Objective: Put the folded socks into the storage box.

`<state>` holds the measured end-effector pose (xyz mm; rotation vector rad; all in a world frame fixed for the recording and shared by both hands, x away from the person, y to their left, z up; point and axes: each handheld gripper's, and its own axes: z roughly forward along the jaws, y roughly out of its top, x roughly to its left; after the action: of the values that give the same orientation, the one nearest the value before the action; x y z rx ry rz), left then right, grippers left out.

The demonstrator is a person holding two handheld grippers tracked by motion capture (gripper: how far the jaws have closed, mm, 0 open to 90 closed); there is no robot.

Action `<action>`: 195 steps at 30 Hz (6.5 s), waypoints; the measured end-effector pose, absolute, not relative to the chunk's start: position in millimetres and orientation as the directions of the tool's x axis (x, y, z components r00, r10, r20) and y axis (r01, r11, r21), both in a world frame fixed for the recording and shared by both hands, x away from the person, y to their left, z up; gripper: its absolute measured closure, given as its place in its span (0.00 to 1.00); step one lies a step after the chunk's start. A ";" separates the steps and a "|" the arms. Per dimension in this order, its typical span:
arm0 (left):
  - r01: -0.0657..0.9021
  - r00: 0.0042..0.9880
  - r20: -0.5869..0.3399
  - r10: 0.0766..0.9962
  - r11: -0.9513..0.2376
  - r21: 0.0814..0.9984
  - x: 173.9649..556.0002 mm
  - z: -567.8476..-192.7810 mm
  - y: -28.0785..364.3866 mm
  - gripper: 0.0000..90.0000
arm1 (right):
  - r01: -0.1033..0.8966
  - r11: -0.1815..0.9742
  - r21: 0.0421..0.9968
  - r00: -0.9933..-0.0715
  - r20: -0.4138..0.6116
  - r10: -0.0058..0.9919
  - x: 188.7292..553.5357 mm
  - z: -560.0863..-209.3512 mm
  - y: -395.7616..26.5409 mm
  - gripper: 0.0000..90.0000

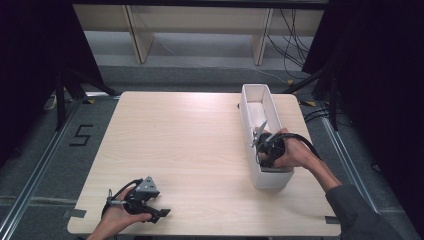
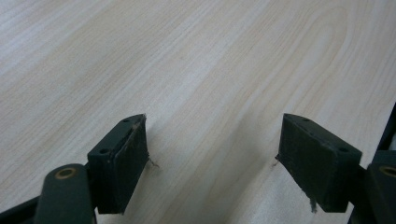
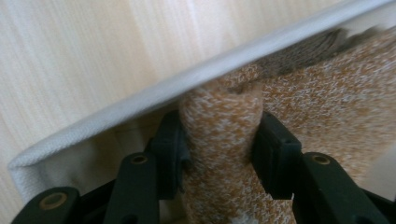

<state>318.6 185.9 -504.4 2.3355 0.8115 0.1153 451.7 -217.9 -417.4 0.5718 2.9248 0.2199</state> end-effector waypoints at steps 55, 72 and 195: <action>0.514 0.803 -0.114 0.585 -0.582 0.630 319.2 -497.9 189.5 0.26 | 0.595 0.668 0.447 -0.737 -0.030 0.676 462.6 -373.8 -249.5 0.52; 0.516 0.796 -0.109 0.595 -0.575 0.635 319.1 -496.4 190.3 0.26 | 0.641 0.544 0.541 -0.672 0.055 0.738 438.0 -360.3 -249.0 0.43; 0.519 0.784 -0.086 0.615 -0.572 0.635 303.7 -503.8 196.8 0.25 | 0.599 0.340 0.725 -0.637 0.175 0.750 250.4 -477.7 -277.7 0.25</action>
<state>303.7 196.8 -503.8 2.3072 0.8379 0.1883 250.4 -277.7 -477.7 1.2299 2.4092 1.1782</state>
